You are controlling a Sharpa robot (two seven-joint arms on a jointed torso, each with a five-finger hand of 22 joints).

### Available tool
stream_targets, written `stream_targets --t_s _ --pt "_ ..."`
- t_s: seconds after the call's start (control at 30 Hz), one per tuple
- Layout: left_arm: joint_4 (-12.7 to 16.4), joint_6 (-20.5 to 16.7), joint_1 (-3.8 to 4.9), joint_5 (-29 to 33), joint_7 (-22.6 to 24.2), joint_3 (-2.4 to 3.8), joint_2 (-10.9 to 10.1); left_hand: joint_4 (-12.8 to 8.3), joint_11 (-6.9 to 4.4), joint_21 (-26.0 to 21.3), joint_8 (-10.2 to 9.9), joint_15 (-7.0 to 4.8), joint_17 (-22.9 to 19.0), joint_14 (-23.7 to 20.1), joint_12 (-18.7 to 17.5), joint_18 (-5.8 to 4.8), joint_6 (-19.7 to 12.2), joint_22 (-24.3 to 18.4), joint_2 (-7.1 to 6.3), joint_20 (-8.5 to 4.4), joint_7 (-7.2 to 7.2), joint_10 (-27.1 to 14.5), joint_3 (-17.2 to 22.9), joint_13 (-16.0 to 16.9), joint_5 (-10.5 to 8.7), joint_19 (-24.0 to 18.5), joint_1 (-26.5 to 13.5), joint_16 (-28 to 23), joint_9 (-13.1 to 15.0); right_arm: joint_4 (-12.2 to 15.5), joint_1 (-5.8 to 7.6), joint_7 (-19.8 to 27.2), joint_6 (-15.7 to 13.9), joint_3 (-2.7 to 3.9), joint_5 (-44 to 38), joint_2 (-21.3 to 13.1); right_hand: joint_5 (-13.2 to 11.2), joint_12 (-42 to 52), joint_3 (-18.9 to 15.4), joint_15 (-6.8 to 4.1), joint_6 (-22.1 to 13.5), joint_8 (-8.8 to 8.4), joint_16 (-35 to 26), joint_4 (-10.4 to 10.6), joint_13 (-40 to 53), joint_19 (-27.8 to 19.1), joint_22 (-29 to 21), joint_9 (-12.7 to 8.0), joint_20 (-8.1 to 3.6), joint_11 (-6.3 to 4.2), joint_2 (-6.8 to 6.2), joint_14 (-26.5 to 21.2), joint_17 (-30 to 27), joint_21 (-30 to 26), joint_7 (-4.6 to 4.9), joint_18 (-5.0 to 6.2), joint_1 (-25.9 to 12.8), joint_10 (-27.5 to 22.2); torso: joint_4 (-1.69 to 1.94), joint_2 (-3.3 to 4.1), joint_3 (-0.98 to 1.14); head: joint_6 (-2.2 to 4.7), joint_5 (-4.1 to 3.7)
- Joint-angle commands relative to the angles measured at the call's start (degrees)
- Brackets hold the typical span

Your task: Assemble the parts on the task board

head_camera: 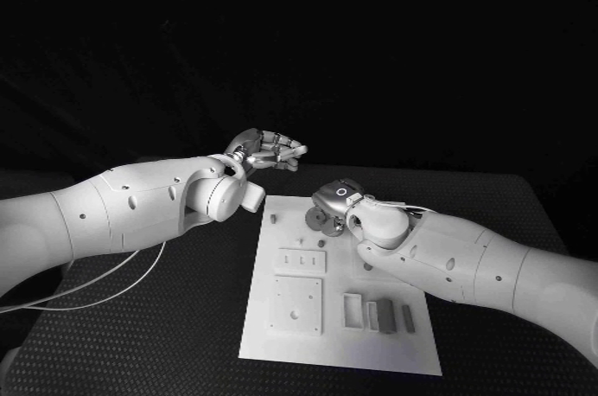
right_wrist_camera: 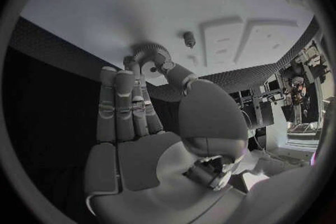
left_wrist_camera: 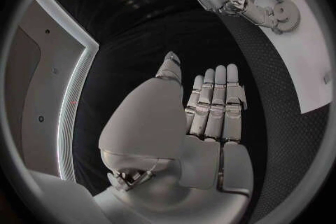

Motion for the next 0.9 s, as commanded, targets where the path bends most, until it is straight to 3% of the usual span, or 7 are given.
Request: stream_targets --t_s 0.03,0.07,0.2,0.37,0.7,0.83,0.9 --pt "0.12 -0.12 0.08 0.27 0.65 0.06 0.08 -0.02 -0.02 -0.35 -0.39 0.17 -0.09 -0.09 -0.33 1.08 -0.22 0.06 -0.07 -0.08 0.16 -0.33 0.07 -0.09 -0.17 0.24 -0.36 0.23 -0.1 -0.35 -0.36 0.29 0.52 -0.24 0.81 0.05 -0.26 -0.36 0.29 0.59 -2.71 -1.79 0.27 0.07 -0.33 -0.42 1.05 -1.1 0.2 0.58 -1.36 -0.19 -0.08 -0.23 1.04 1.66 -0.08 -1.54 -0.03 -0.02 -0.02 0.03 0.0" --pt "0.13 -0.08 0.08 0.27 0.65 0.06 0.09 -0.02 -0.02 -0.35 -0.4 0.17 -0.09 -0.09 -0.33 1.08 -0.23 0.06 -0.08 -0.08 0.16 -0.33 0.07 -0.09 -0.17 0.24 -0.36 0.23 -0.1 -0.35 -0.36 0.35 0.28 -0.24 0.81 0.08 -0.24 -0.41 0.32 0.74 -3.92 -2.49 0.32 0.15 -0.48 -0.4 1.06 -1.46 0.21 0.75 -1.88 -0.22 -0.09 -0.23 1.41 1.66 -0.09 -2.08 -0.02 -0.01 -0.02 0.04 0.0" --pt "0.1 -0.05 0.08 0.27 0.63 0.06 0.1 -0.02 -0.01 -0.35 -0.42 0.17 -0.09 -0.1 -0.35 1.08 -0.27 0.06 -0.09 -0.08 0.17 -0.33 0.07 -0.09 -0.17 0.24 -0.37 0.23 -0.12 -0.27 -0.36 0.49 -0.63 -0.24 1.07 0.02 -0.26 -0.49 0.47 1.39 -7.35 -4.23 0.36 0.78 -1.3 -0.56 1.02 -2.37 0.36 1.41 -3.77 -0.52 -0.18 -0.36 0.98 1.66 -0.22 -4.12 0.02 0.01 0.0 0.06 0.03" --pt "0.06 -0.15 0.08 0.27 0.62 0.06 -0.07 -0.02 -0.01 -0.36 -0.46 0.18 -0.1 -0.1 -0.37 1.08 -0.33 0.06 -0.11 -0.08 0.17 -0.34 0.07 -0.09 -0.17 0.24 -0.37 0.24 -0.14 0.0 -0.34 0.26 -2.01 -0.23 1.16 -0.55 -0.24 -0.32 1.04 1.95 -10.61 -5.36 0.47 2.89 -2.37 -0.97 1.05 -2.88 0.6 2.02 -6.12 -1.2 -0.3 -0.59 -0.07 1.66 0.0 -5.94 0.01 -0.01 -0.02 0.05 0.02" --pt "0.05 -0.17 0.08 0.27 0.65 0.06 -0.32 -0.02 0.0 -0.38 -0.49 0.18 -0.1 -0.11 -0.39 1.08 -0.38 0.07 -0.12 -0.08 0.16 -0.36 0.07 -0.1 -0.17 0.24 -0.37 0.24 -0.16 1.95 -0.05 0.6 -3.84 -0.17 2.19 -2.3 -0.24 -0.05 1.02 1.94 -9.75 -4.31 0.87 3.75 -2.8 -1.05 1.15 -2.45 0.59 2.0 -6.05 -1.34 -0.28 -0.46 -0.2 1.66 0.54 -5.85 -0.08 -0.04 0.02 0.13 0.08" --pt "-0.02 -0.11 0.08 0.27 0.7 0.06 -0.45 -0.02 0.01 -0.38 -0.5 0.18 -0.11 -0.12 -0.41 1.07 -0.4 0.07 -0.13 -0.07 0.16 -0.36 0.07 -0.1 -0.17 0.23 -0.37 0.23 -0.16 3.09 0.34 0.95 -6.8 -0.02 2.62 -3.71 -0.24 0.07 0.95 1.88 -9.44 -3.98 1.0 3.81 -2.87 -1.05 1.16 -2.33 0.56 1.93 -5.84 -1.34 -0.29 -0.4 -0.15 1.66 0.75 -5.61 -0.09 -0.03 0.02 0.3 -0.04" --pt "-0.13 -0.01 0.08 0.27 0.76 0.06 -0.62 -0.02 0.01 -0.39 -0.51 0.18 -0.11 -0.13 -0.41 1.07 -0.4 0.07 -0.13 -0.07 0.16 -0.36 0.07 -0.1 -0.17 0.23 -0.37 0.23 -0.16 4.32 0.67 1.68 -9.02 0.39 3.78 -5.04 -0.23 0.62 0.8 1.56 -8.71 -3.41 1.39 3.93 -2.73 -0.7 1.22 -2.13 0.43 1.59 -5.58 -0.87 -0.23 -0.1 0.13 1.66 0.92 -4.47 -0.11 -0.04 0.05 0.45 -0.14"
